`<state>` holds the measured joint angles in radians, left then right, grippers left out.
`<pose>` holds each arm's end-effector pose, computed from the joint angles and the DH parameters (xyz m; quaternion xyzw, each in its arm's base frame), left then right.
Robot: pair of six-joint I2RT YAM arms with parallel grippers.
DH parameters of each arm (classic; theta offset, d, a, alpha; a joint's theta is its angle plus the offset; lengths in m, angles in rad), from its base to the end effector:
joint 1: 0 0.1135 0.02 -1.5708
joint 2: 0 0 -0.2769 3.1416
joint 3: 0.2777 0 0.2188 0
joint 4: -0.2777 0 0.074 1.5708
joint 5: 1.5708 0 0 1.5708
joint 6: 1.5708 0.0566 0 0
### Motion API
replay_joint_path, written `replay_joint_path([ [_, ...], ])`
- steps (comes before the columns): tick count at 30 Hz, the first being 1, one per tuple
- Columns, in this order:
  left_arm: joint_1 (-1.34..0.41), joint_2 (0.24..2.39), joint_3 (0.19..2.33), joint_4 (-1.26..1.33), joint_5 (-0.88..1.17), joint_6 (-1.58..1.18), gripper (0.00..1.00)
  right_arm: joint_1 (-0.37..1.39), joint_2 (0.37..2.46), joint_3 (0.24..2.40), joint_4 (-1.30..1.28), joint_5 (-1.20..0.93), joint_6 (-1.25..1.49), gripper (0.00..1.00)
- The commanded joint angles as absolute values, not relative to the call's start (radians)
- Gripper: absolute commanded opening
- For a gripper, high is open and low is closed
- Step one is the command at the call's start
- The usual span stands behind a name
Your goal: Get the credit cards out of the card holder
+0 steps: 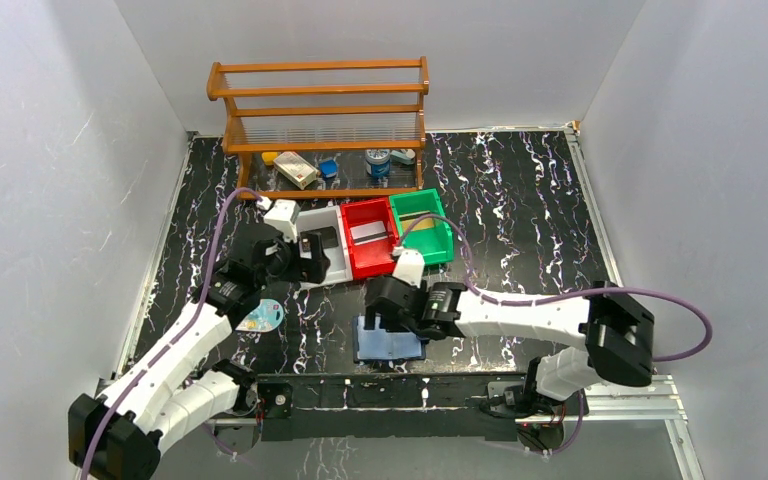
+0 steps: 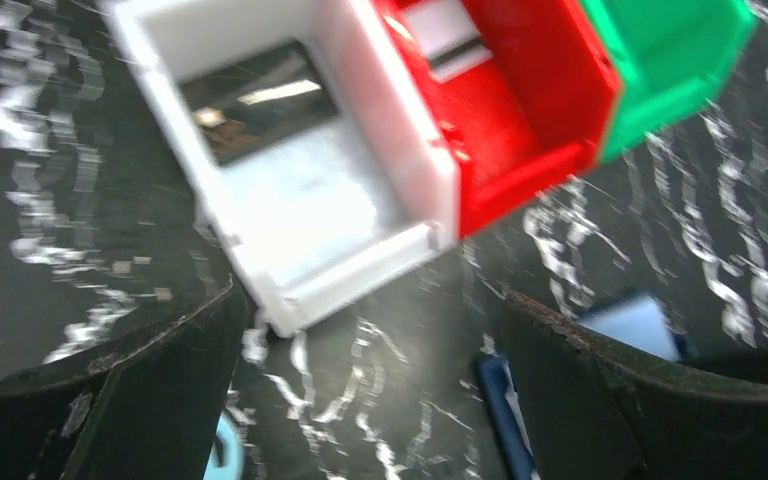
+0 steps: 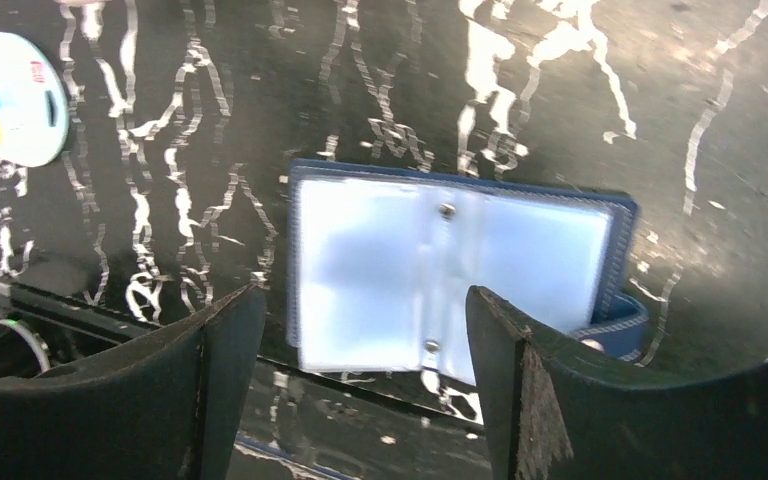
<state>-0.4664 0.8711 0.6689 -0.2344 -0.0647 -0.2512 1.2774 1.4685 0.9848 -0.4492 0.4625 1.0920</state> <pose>0.1607 -0.0768 0.2867 0.0733 0.8400 -0.1630 0.5123 0.1052 0.2609 0.2441 -0.0140 0.9270 0.2008 0.3166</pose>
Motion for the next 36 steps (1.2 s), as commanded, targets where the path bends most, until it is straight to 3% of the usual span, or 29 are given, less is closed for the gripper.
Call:
replay_joint_path([
  [1, -0.462, 0.951, 0.723, -0.238, 0.32, -0.363, 0.97, 1.278, 1.404, 0.884, -0.474, 0.505, 1.196, 0.81],
  [4, -0.468, 1.033, 0.714, -0.215, 0.537, -0.438, 0.89, 1.277, 1.386, 0.841, -0.425, 0.48, 1.194, 0.78],
  [7, -0.502, 1.09, 0.708, -0.216, 0.591, -0.447, 0.85, 1.277, 1.395, 0.838, -0.419, 0.468, 1.19, 0.76],
  [17, -0.674, 1.174, 0.693, -0.231, 0.54, -0.494, 0.81, 1.278, 1.431, 0.859, -0.495, 0.448, 1.216, 0.74],
  [36, -0.759, 1.232, 0.675, -0.298, 0.54, -0.474, 0.75, 1.277, 1.408, 0.813, -0.565, 0.482, 1.262, 0.74],
])
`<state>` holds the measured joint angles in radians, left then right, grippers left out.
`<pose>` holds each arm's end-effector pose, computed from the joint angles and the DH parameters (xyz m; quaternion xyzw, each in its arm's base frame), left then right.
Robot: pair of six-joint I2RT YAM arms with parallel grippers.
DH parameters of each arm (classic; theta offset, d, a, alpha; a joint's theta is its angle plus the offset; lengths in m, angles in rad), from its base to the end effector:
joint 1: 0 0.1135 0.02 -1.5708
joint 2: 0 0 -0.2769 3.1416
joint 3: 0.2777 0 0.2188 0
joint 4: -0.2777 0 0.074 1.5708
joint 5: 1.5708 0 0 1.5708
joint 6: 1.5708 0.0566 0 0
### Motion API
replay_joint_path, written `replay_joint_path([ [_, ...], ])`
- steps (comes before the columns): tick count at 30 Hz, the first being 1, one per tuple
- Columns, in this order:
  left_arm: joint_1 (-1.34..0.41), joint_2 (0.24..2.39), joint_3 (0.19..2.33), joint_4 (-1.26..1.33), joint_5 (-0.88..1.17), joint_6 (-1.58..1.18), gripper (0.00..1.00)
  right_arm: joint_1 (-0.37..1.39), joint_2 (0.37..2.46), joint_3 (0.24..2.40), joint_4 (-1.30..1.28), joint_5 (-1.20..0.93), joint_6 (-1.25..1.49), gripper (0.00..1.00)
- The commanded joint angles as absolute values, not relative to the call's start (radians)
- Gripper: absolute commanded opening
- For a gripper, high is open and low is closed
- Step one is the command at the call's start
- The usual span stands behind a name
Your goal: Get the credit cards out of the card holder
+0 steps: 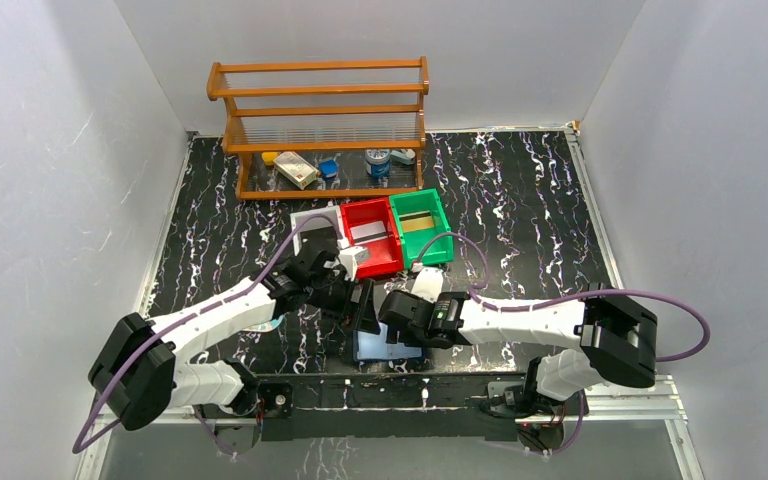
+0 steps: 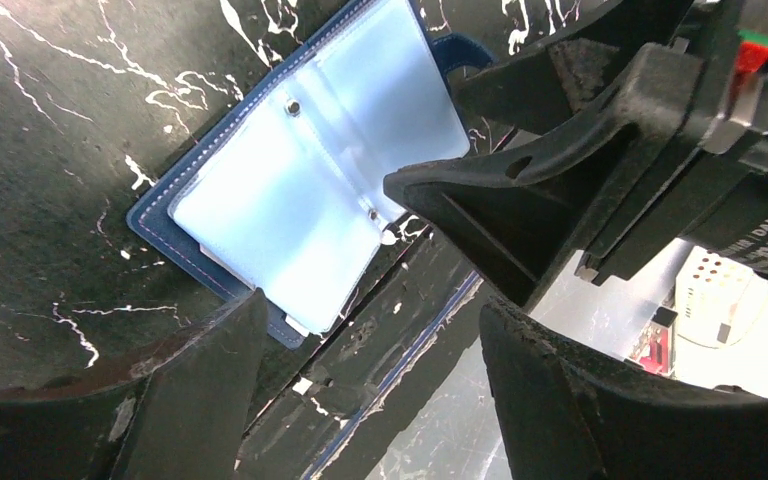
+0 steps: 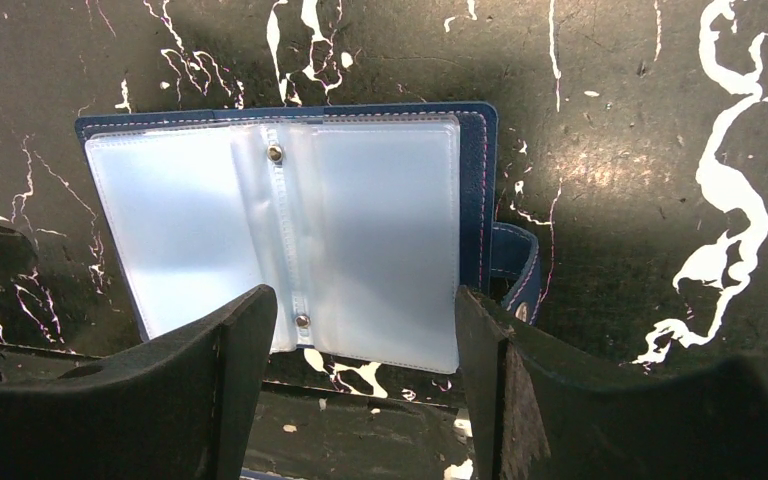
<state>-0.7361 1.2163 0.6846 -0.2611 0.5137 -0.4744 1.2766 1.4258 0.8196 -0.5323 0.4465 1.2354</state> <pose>0.1460 -0.1698 0.2304 0.2123 0.8747 -0.4020 0.1679 0.0928 0.2221 0.2034 0.0279 0.9533 0.1319 0.2704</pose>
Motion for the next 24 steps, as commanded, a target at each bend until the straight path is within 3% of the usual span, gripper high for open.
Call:
replay_joint_path([
  [1, -0.763, 1.241, 0.675, -0.3, 0.538, -0.471, 0.74, 1.278, 1.411, 0.814, -0.561, 0.48, 1.259, 0.74],
  [14, -0.788, 1.294, 0.634, -0.29, 0.468, -0.481, 0.65, 1.273, 1.448, 0.801, -0.539, 0.462, 1.262, 0.74],
  [24, -0.792, 1.313, 0.613, -0.247, 0.469, -0.494, 0.48, 1.257, 1.373, 0.691, -0.36, 0.404, 1.243, 0.7],
])
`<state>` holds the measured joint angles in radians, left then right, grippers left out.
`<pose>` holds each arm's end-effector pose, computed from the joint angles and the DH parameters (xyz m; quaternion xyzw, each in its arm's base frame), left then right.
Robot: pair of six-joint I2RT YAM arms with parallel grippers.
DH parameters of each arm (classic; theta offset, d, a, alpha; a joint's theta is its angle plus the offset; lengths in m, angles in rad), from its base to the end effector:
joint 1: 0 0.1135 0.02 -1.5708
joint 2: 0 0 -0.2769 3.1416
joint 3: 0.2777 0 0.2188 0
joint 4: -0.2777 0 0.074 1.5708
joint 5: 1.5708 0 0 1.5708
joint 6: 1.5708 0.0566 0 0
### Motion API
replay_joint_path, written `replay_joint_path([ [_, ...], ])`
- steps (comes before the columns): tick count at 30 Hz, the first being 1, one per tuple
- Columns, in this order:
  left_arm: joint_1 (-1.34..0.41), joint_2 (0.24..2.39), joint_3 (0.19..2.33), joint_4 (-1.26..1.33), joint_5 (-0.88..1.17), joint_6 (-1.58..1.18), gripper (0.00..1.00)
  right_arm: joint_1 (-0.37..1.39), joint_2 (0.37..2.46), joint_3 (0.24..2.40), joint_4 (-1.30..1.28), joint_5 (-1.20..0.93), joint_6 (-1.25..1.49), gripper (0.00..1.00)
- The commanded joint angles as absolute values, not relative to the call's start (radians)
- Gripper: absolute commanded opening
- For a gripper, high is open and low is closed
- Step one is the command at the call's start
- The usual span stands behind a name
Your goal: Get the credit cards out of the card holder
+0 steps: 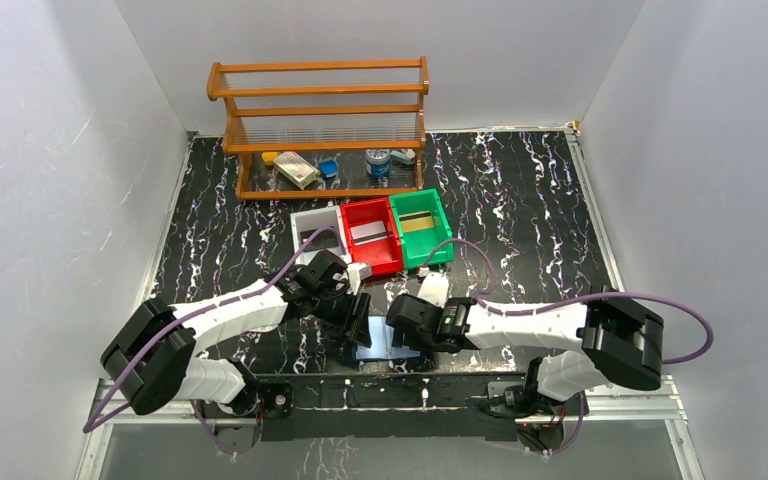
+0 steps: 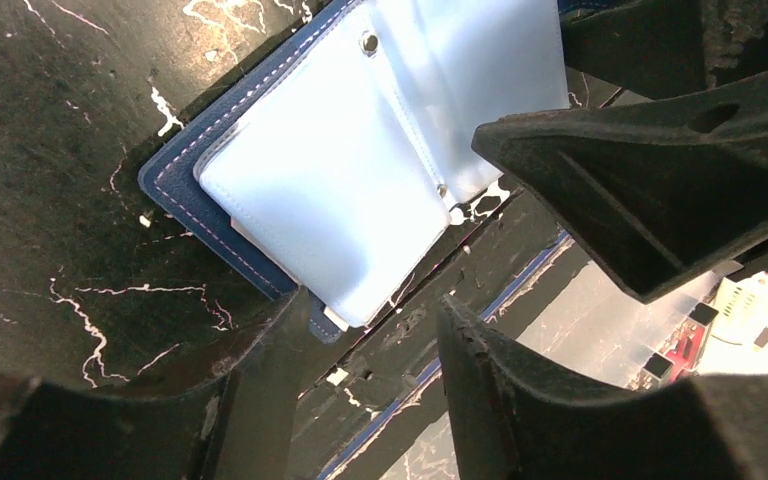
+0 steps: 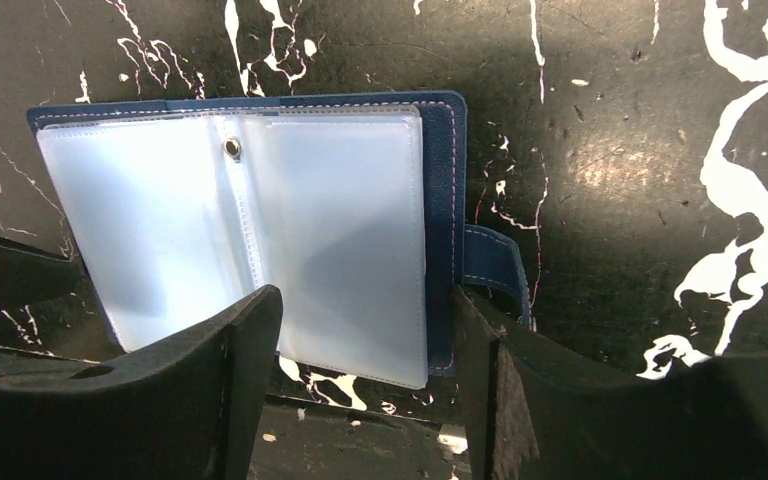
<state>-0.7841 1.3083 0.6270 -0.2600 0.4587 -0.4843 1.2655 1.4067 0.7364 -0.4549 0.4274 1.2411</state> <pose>0.1401 -0.1751 0.1941 0.2079 0.9051 -0.3528 0.1148 0.0918 0.2133 0.1897 0.0352 0.9536 0.1406 0.2639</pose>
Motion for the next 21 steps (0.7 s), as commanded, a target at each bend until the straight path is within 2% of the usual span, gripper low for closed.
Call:
replay_joint_path([
  [1, -0.793, 1.314, 0.61, -0.242, 0.469, -0.495, 0.46, 1.257, 1.365, 0.685, -0.341, 0.398, 1.237, 0.68],
  [5, -0.794, 1.317, 0.602, -0.221, 0.48, -0.503, 0.39, 1.256, 1.336, 0.667, -0.255, 0.377, 1.214, 0.61],
  [13, -0.799, 1.324, 0.595, -0.203, 0.486, -0.511, 0.29, 1.255, 1.325, 0.677, -0.234, 0.369, 1.209, 0.57],
  [21, -0.801, 1.331, 0.588, -0.192, 0.484, -0.515, 0.28, 1.254, 1.353, 0.676, -0.184, 0.351, 1.213, 0.57],
])
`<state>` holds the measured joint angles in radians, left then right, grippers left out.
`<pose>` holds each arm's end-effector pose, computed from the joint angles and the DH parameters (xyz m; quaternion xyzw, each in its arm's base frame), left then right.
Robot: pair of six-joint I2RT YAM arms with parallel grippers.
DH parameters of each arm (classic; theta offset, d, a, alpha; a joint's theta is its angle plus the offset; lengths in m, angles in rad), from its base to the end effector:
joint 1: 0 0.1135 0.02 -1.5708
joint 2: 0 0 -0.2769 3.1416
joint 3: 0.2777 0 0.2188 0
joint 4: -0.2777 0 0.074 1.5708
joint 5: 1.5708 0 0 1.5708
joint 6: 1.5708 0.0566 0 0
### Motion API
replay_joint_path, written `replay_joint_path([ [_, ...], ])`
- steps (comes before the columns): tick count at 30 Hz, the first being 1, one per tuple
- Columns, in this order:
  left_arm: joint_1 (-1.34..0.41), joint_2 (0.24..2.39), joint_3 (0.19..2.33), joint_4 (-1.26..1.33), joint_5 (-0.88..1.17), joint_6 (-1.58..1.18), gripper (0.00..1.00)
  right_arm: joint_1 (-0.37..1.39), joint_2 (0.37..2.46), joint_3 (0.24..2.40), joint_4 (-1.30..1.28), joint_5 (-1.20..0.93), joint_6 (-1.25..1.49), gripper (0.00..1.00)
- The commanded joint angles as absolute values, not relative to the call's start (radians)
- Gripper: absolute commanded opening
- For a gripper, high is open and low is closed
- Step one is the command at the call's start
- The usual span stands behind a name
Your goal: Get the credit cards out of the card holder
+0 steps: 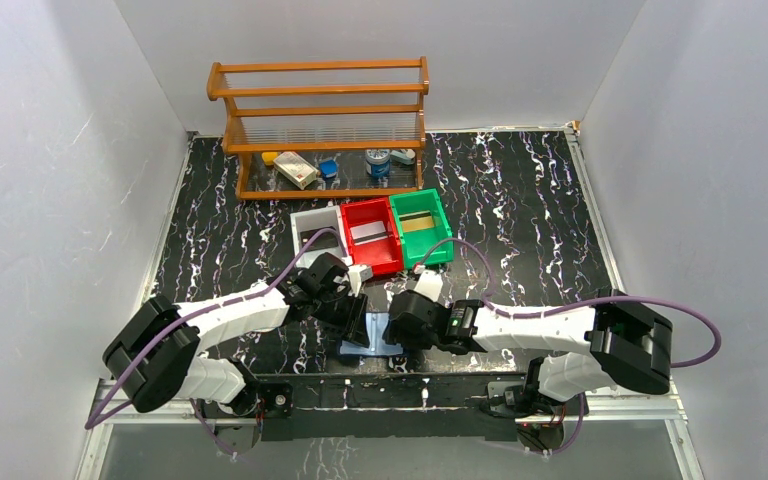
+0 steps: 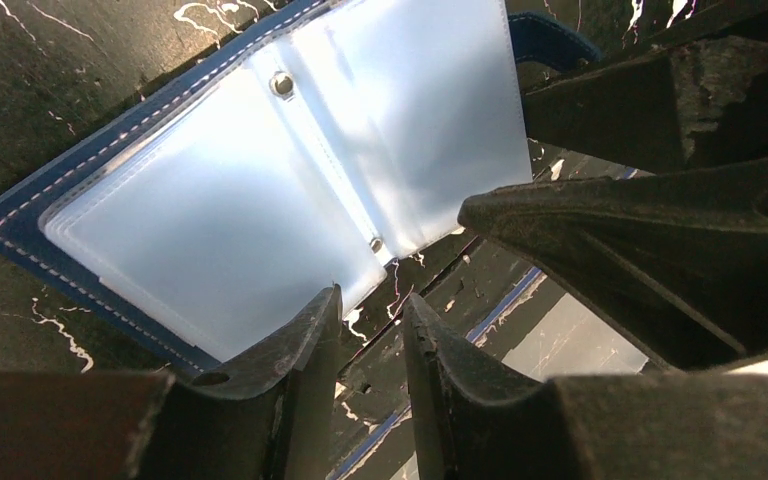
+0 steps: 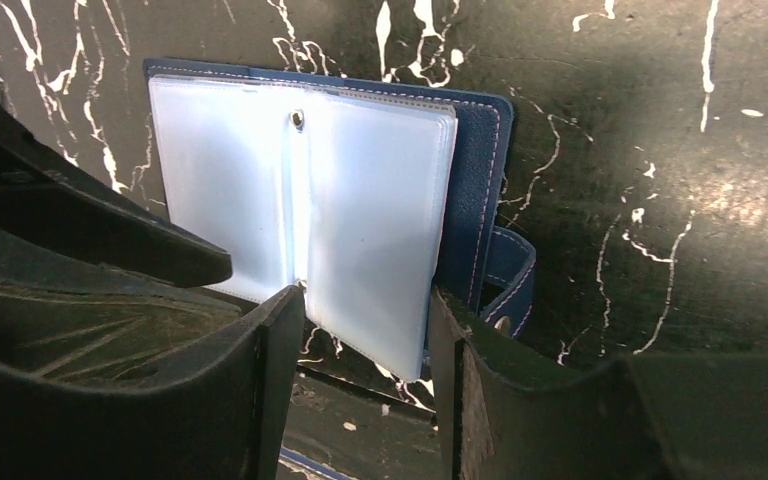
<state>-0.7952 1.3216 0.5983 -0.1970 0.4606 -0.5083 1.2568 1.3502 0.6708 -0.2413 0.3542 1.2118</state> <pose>0.1393 -0.1780 0.1883 0.2041 0.9026 -0.3607 0.1161 0.0921 0.2200 0.1970 0.0353 0.9338 0.2416 0.2614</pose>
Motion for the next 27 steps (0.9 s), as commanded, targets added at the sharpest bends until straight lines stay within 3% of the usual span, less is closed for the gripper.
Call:
replay_joint_path([
  [1, -0.801, 1.333, 0.586, -0.189, 0.482, -0.515, 0.28, 1.252, 1.356, 0.672, -0.173, 0.352, 1.221, 0.57],
  [9, -0.802, 1.331, 0.547, -0.161, 0.439, -0.531, 0.28, 1.214, 1.32, 0.559, 0.024, 0.315, 1.294, 0.47],
  [21, -0.801, 1.325, 0.494, -0.104, 0.378, -0.574, 0.28, 1.13, 1.327, 0.373, 0.398, 0.145, 1.342, 0.4],
  [24, -0.8, 1.325, 0.49, -0.098, 0.377, -0.578, 0.28, 1.121, 1.37, 0.359, 0.518, 0.091, 1.339, 0.34],
  [27, -0.802, 1.321, 0.491, -0.099, 0.376, -0.58, 0.27, 1.114, 1.407, 0.36, 0.549, 0.074, 1.349, 0.2],
])
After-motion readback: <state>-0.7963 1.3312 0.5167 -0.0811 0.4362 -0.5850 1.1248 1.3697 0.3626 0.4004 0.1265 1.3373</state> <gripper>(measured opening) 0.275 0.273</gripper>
